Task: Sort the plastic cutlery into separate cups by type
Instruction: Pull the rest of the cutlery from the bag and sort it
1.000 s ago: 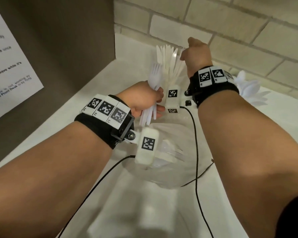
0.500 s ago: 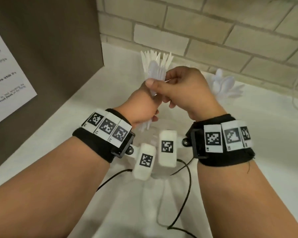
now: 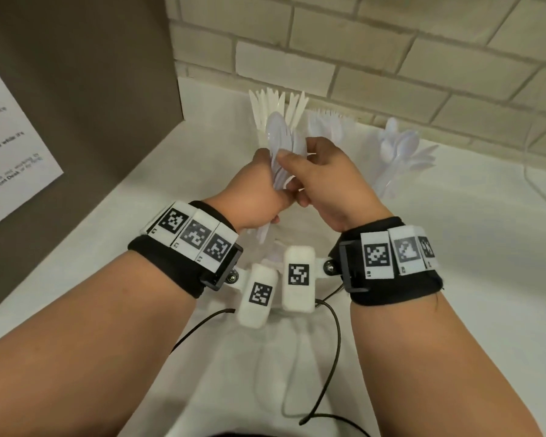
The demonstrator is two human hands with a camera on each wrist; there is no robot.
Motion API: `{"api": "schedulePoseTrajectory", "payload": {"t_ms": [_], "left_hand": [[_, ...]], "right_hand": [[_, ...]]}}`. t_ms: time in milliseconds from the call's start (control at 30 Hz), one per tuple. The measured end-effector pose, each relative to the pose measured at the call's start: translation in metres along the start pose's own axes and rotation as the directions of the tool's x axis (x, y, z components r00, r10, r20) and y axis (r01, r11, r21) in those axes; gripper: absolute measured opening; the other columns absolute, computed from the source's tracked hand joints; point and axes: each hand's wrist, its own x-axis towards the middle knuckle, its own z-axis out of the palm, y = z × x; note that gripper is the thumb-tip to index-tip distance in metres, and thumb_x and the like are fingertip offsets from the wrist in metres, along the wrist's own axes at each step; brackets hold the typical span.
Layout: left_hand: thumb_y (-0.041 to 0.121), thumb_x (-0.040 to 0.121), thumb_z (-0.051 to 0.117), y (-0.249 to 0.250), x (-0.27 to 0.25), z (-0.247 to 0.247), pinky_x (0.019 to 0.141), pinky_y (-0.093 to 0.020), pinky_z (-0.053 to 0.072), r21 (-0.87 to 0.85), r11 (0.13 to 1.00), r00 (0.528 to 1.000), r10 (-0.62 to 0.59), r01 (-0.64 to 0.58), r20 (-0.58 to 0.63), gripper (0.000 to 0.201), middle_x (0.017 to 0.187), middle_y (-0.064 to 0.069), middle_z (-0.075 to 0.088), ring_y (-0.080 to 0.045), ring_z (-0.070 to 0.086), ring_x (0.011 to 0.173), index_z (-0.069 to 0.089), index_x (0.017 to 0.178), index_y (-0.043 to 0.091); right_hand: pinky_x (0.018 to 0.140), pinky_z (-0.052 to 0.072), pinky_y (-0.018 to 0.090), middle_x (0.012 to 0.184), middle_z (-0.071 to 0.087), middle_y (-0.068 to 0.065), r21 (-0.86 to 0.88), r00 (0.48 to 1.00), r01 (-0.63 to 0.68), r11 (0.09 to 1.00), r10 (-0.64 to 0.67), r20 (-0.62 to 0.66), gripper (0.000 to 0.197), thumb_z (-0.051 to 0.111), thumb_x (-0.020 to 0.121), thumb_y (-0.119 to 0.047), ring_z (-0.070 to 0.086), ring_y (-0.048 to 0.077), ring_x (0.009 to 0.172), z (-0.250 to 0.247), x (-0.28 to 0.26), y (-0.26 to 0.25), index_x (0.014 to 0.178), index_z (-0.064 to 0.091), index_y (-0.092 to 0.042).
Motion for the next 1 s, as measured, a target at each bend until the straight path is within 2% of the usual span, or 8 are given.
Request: {"api": "schedulePoseTrajectory", "payload": {"t_ms": [133,233,367,467,600,667,833,1000], "left_hand": [[0.019,0.089,0.061,0.004,-0.002,-0.003,0.051,-0.032,0.055,0.176,0.984,0.995,0.036,-0.019,-0.091,0.041,0.099,-0.007,0.055,-0.018,0.061,0.076,0.036,0.118,0.003],[0.018,0.089,0.058,0.007,-0.004,-0.003,0.047,-0.02,0.047,0.264,0.963,0.992,0.082,-0.055,-0.092,0.038,0.09,-0.003,0.056,-0.008,0.056,0.068,0.037,0.117,0.003],[0.015,0.085,0.065,0.017,-0.01,-0.007,0.057,-0.037,0.057,0.139,0.99,0.998,0.04,-0.033,-0.049,0.042,0.09,-0.002,0.053,-0.017,0.061,0.077,0.033,0.112,0.008],[0.014,0.078,0.074,0.018,-0.014,-0.01,0.061,-0.038,0.059,0.07,0.997,0.999,0.031,-0.029,-0.027,0.057,0.099,-0.005,0.056,-0.02,0.063,0.086,0.034,0.119,0.009],[0.019,0.065,0.084,0.012,-0.015,-0.013,0.083,-0.042,0.057,0.029,0.999,0.999,0.04,-0.041,0.037,0.079,0.109,-0.006,0.061,-0.018,0.065,0.098,0.035,0.126,0.012],[0.027,0.064,0.084,0.011,-0.017,-0.013,0.08,-0.038,0.058,-0.075,0.996,0.993,0.048,-0.04,0.107,0.082,0.109,-0.007,0.062,-0.015,0.065,0.097,0.034,0.128,0.013],[0.036,0.099,0.041,0.014,-0.021,-0.01,0.068,-0.032,0.056,-0.453,0.881,0.985,-0.077,0.139,0.153,0.033,0.094,-0.006,0.053,-0.015,0.055,0.074,0.041,0.124,0.014],[0.016,0.103,0.038,0.012,-0.018,-0.012,0.069,-0.026,0.053,-0.501,0.85,0.987,-0.141,0.163,0.083,0.014,0.079,-0.004,0.052,-0.012,0.061,0.068,0.051,0.102,0.013]], "right_hand": [[0.052,0.041,0.03,0.101,0.067,0.018,0.016,0.999,0.012,1.0,-0.013,0.051,0.038,0.065,0.083,-0.031,0.061,0.021,0.071,0.003,-0.001,-0.001,0.116,0.054,-0.012],[0.052,0.042,0.028,0.092,0.066,0.012,-0.01,1.0,0.012,1.0,-0.012,-0.013,0.044,0.068,0.078,-0.037,0.061,0.02,0.069,0.009,0.003,-0.001,0.113,0.054,-0.013],[0.045,0.04,0.024,0.078,0.063,0.01,0.03,0.997,0.034,0.999,-0.031,-0.077,0.018,0.054,0.092,-0.014,0.055,0.017,0.055,0.006,0.005,0.001,0.109,0.054,-0.008],[0.04,0.039,0.021,0.078,0.061,0.009,0.127,0.999,0.028,0.992,-0.025,-0.023,0.017,0.047,0.094,-0.006,0.05,0.016,0.051,0.002,0.002,0.0,0.109,0.053,-0.011],[0.043,0.035,0.023,0.069,0.058,0.008,0.184,0.999,0.006,0.983,0.0,-0.034,0.02,0.045,0.091,-0.004,0.047,0.015,0.046,-0.001,0.003,0.001,0.109,0.054,-0.01],[0.047,0.038,0.026,0.071,0.059,0.01,0.22,0.998,-0.003,0.975,0.016,-0.059,0.018,0.045,0.09,-0.005,0.049,0.017,0.048,-0.002,0.003,0.002,0.104,0.055,-0.011],[0.046,0.035,0.028,0.06,0.058,0.004,0.355,0.992,-0.001,0.935,0.046,-0.118,0.01,0.048,0.095,-0.011,0.043,0.02,0.044,-0.004,0.004,0.004,0.095,0.058,-0.009],[0.043,0.036,0.025,0.07,0.057,0.006,0.256,0.98,0.033,0.966,0.02,-0.2,0.015,0.045,0.095,-0.011,0.045,0.016,0.043,-0.023,0.007,0.009,0.102,0.058,-0.009]]}}
